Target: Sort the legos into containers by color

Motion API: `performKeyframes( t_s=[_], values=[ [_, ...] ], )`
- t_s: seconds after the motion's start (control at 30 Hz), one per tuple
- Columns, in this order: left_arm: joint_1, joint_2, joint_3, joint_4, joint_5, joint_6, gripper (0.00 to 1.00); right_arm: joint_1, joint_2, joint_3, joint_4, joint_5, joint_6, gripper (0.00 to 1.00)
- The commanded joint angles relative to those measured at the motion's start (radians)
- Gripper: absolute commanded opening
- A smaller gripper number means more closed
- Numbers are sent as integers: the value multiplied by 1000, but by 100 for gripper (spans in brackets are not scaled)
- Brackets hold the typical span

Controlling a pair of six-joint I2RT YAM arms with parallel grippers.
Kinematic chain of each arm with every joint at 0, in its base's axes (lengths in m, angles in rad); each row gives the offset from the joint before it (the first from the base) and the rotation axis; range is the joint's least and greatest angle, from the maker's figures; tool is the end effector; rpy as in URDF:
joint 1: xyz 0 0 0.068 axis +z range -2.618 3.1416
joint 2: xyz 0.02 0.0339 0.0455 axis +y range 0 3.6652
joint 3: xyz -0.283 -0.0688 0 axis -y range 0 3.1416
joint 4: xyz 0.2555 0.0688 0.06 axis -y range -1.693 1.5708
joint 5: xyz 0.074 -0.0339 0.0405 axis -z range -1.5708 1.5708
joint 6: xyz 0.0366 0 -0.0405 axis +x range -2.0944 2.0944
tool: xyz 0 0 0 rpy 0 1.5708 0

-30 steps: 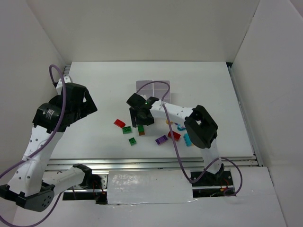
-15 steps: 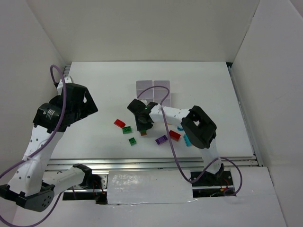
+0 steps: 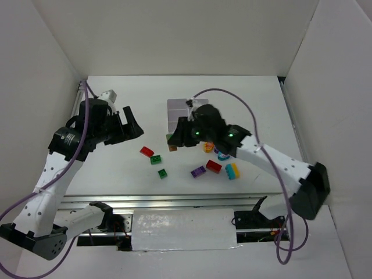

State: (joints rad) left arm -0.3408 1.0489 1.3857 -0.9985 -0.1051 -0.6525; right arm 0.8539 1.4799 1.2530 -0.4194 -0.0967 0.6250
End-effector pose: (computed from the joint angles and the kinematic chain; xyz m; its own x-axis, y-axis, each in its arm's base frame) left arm 0.1778 -0.0590 0.4321 -0.6146 -0.4227 -0.6660 -0.1495 0.8914 -0.4278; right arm 0.2240 0.2623 0.3298 -0.7895 -0.0195 -0.6134 -0.4180 0.7489 0.5142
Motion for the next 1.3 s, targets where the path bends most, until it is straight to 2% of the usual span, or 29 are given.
performKeyframes(
  t_s=[0.0, 0.03, 0.07, 0.1, 0.13, 0.2, 0.33, 0.43, 0.57, 0.67, 0.8, 1.0, 1.13, 1.27],
  values=[
    [2, -12, -37, 242, 467, 54, 95, -136, -173, -144, 319, -403, 51, 6],
    [2, -12, -65, 329, 534, 47, 95, -195, -229, -211, 467, -473, 120, 6],
    [0, -12, -77, 371, 595, 37, 95, -222, -254, -236, 529, -582, 154, 6],
    [0, -9, -88, 409, 705, 19, 95, -240, -288, -253, 588, -616, 188, 5],
    [-1, -4, -109, 482, 757, 8, 95, -254, -299, -270, 666, -644, 232, 3],
    [-4, 2, -129, 558, 899, -27, 95, -265, -309, -270, 711, -695, 255, 3],
    [-33, 11, -160, 710, 1018, -76, 96, -263, -306, -299, 871, -725, 375, 5],
    [-50, 14, -159, 727, 1025, -75, 96, -262, -305, -331, 1006, -738, 455, 5],
    [-52, 13, -191, 742, 1038, -90, 95, -260, -316, -339, 1047, -716, 469, 5],
    [-56, 7, -227, 830, 1077, -139, 93, -259, -300, -340, 1096, -722, 502, 5],
    [-69, 11, -229, 879, 1084, -154, 87, -253, -299, -379, 1224, -696, 573, 5],
    [-67, 22, -220, 900, 1070, -165, 85, -205, -293, -334, 1090, -658, 460, 3],
    [-69, 34, -212, 928, 1082, -183, 84, -202, -288, -352, 1127, -626, 478, 3],
    [-69, 34, -212, 939, 1079, -185, 78, -196, -293, -366, 1131, -581, 470, 0]
  ],
)
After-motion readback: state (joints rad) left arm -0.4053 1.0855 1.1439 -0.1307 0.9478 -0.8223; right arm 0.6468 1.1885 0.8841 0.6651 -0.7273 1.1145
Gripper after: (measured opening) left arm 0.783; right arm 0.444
